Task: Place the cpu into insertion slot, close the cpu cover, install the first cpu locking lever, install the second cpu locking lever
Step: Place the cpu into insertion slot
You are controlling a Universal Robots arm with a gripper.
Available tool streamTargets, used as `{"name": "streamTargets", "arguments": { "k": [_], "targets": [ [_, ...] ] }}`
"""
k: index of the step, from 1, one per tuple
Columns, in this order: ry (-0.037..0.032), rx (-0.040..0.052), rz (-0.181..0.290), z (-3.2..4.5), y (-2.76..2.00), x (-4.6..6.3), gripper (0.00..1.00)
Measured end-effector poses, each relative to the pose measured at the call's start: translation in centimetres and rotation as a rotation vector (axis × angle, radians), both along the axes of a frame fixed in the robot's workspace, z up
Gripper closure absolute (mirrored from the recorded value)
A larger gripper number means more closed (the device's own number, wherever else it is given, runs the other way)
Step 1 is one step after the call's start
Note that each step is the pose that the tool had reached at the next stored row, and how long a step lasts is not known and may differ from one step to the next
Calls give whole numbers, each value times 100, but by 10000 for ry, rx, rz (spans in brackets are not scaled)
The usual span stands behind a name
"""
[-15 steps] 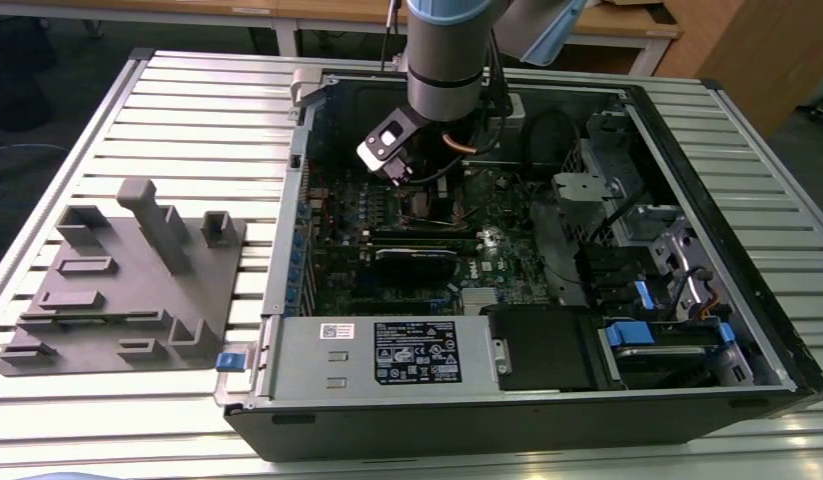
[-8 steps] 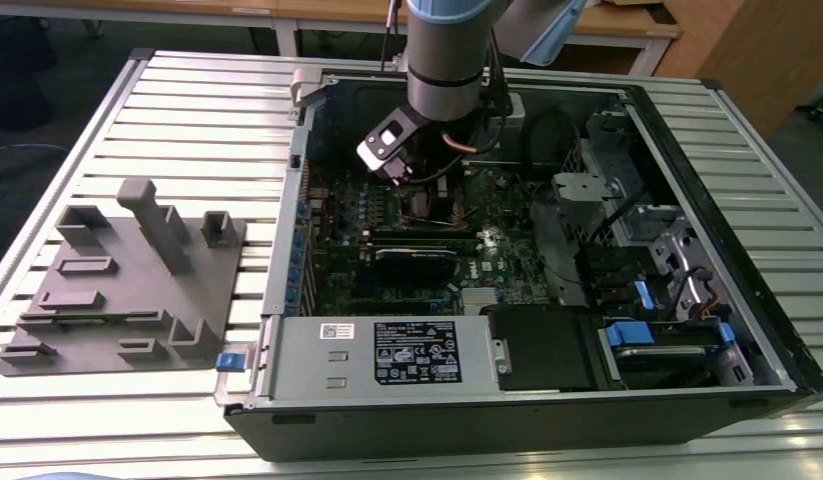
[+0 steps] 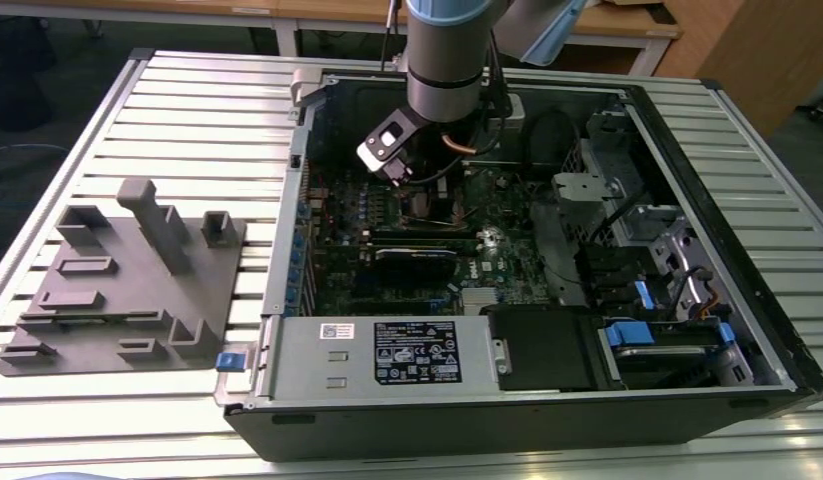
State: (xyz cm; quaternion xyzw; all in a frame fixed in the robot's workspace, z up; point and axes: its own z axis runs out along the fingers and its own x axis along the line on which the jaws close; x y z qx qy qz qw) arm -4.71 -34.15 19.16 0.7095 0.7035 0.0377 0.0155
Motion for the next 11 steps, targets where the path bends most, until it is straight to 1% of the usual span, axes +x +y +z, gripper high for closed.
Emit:
{"name": "streamTargets", "arguments": {
  "k": [6,11],
  "targets": [
    [0,0,-1,-1,0,0,46],
    [-1,2,-99,-1,0,0,46]
  ]
}}
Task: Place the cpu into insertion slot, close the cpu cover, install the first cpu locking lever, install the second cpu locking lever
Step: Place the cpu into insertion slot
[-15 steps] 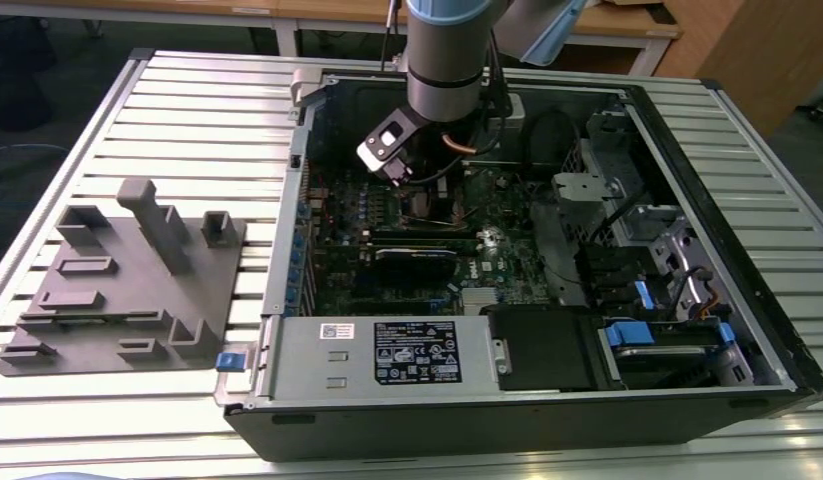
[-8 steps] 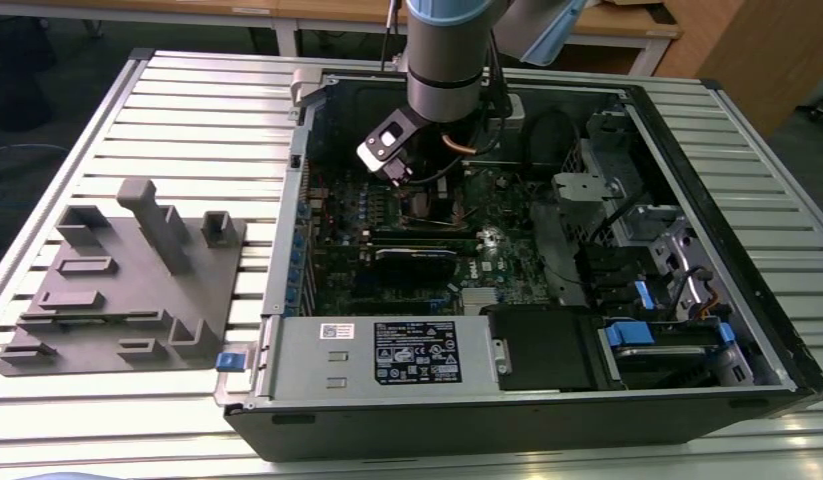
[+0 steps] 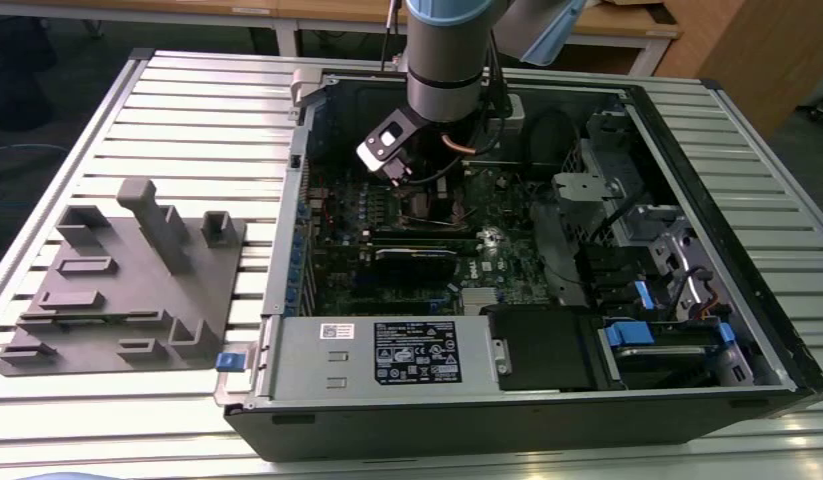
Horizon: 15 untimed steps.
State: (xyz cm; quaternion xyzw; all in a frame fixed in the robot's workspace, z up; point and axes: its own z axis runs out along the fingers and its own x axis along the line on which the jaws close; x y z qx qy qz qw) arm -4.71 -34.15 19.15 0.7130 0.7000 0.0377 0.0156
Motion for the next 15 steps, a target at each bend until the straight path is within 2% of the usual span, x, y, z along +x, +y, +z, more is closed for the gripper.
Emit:
{"name": "streamTargets", "arguments": {
  "k": [15],
  "targets": [
    [1,-2,-2,-1,0,0,46]
  ]
}}
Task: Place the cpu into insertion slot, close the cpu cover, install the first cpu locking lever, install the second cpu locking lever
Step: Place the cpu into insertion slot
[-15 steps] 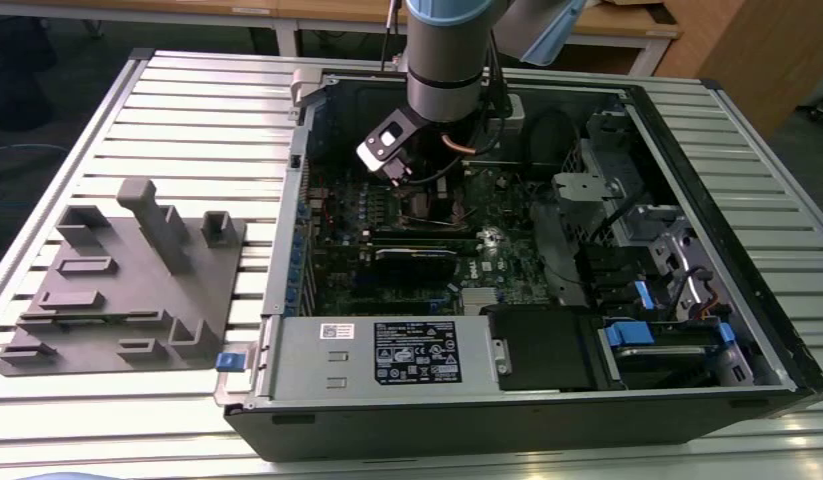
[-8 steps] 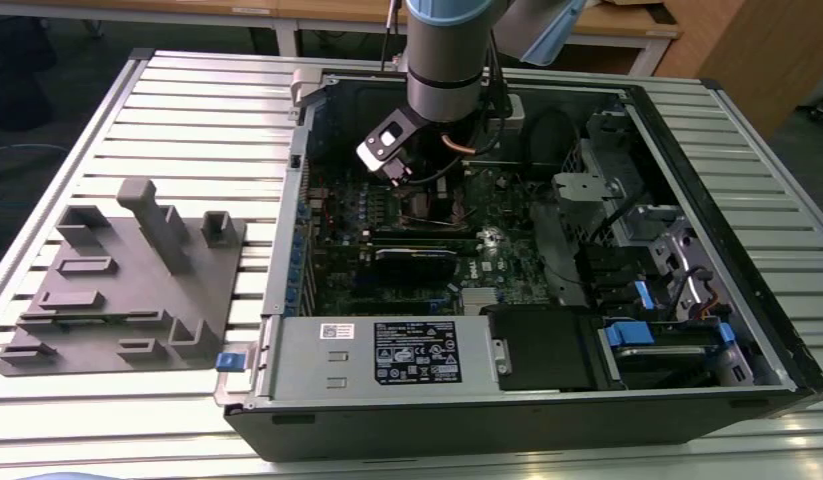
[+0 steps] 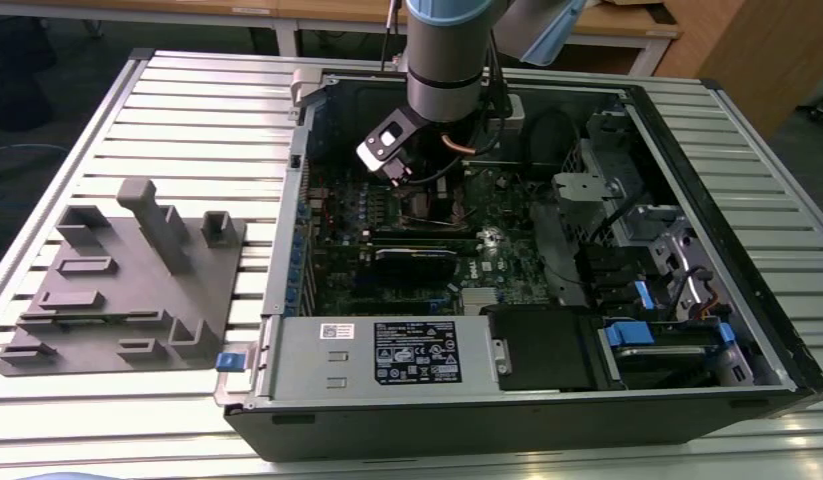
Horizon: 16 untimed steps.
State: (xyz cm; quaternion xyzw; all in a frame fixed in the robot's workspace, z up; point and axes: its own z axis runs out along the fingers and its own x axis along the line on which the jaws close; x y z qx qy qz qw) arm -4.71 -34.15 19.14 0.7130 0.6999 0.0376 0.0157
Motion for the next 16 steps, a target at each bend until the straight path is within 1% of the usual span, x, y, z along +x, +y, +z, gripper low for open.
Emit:
{"name": "streamTargets", "arguments": {
  "k": [4,5,10,12,16],
  "targets": [
    [-5,8,0,-3,1,1,45],
    [-3,5,0,-3,1,1,38],
    [0,0,0,0,0,0,38],
    [0,0,0,19,0,0,38],
    [0,0,0,98,0,0,38]
  ]
}}
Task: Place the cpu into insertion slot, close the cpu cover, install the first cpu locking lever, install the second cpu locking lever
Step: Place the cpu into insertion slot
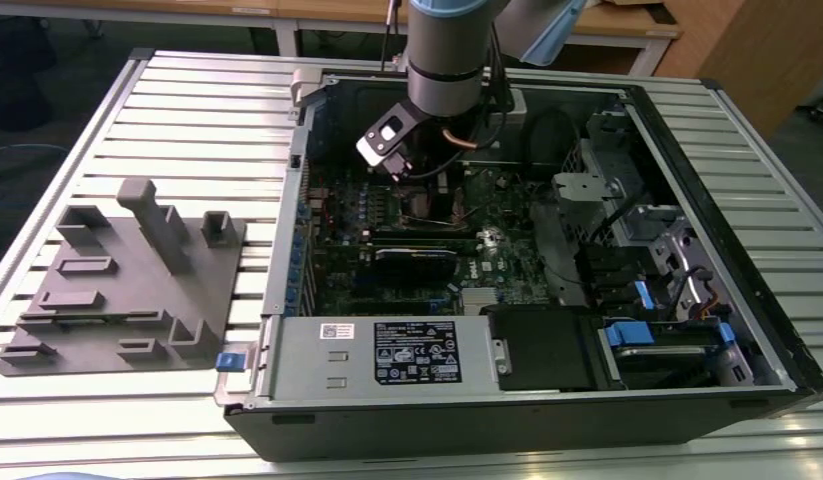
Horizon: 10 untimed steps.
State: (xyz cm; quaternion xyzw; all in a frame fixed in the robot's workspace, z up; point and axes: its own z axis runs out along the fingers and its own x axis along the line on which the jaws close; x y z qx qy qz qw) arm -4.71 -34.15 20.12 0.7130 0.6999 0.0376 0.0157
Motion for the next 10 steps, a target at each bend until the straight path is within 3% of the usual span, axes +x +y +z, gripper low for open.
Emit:
{"name": "streamTargets", "arguments": {
  "k": [4,10],
  "targets": [
    [1,-1,0,76,0,0,38],
    [-1,2,0,76,0,0,38]
  ]
}}
